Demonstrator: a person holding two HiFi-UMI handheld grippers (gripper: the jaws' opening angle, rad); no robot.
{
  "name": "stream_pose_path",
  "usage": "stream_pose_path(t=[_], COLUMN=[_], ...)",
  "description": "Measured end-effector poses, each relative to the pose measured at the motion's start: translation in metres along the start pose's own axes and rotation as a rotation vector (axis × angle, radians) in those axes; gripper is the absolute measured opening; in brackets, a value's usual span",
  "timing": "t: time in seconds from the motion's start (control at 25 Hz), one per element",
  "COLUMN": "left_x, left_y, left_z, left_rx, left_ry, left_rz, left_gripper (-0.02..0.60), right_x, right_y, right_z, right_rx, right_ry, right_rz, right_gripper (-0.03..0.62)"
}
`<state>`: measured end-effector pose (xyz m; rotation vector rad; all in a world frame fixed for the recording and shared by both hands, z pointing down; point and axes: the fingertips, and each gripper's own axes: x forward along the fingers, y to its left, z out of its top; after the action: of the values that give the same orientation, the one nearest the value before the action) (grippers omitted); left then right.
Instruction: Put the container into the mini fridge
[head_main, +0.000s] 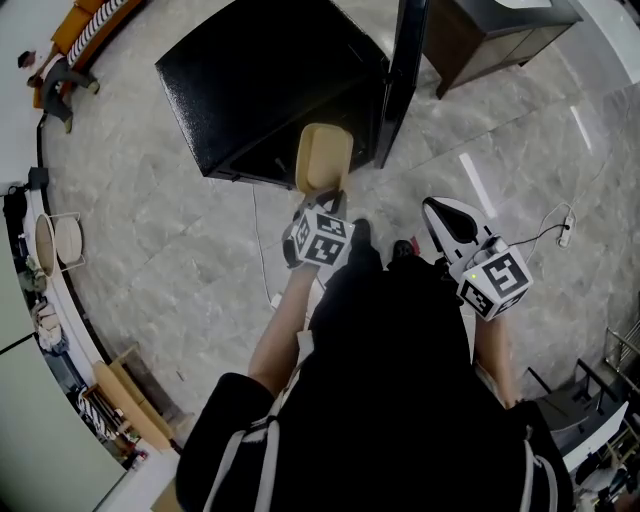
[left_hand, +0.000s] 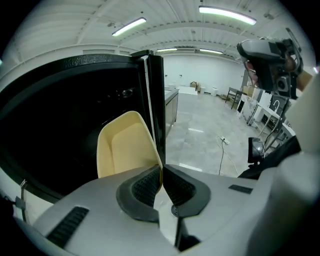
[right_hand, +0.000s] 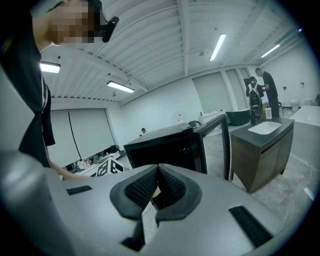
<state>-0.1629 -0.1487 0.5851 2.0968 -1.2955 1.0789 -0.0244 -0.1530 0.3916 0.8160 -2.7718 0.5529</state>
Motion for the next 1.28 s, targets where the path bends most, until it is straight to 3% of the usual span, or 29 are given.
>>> stream_pose_path(t=[0.24, 0.44, 0.52, 0.88, 1.28], left_x=[0.035, 0.076, 0.089, 0.137, 0.170], left_y=[0.034, 0.046, 0.052, 0.097, 0.146], left_z=[-0.010, -0.030, -0.034, -0.036, -0.026], left_rx=[0.085, 0.233, 0.252, 0.382, 0.397], left_ry=[0.040, 0.114, 0.132, 0.165, 0.194], left_rz=[0.008, 0.014, 0.019, 0.125, 0.215], left_gripper=[0.046, 0.046, 0.046, 0.046, 0.047], right_x=[0.015, 0.019, 0.018, 0.015, 0.004], right_y=[-0.004, -0.004, -0.003, -0.002, -0.018], right_z=[-0.008, -0.017, -0.022, -0.044, -0.060], right_rx=[-0.017, -0.004, 0.001, 0.035, 0.086], right_ry=[0.002, 0.028, 0.046, 0.089, 0.134], right_rz=[-0.064, -0.094, -0.102, -0.135, -0.211], right_gripper=[0.018, 0.018, 0.018, 0.018, 0.018])
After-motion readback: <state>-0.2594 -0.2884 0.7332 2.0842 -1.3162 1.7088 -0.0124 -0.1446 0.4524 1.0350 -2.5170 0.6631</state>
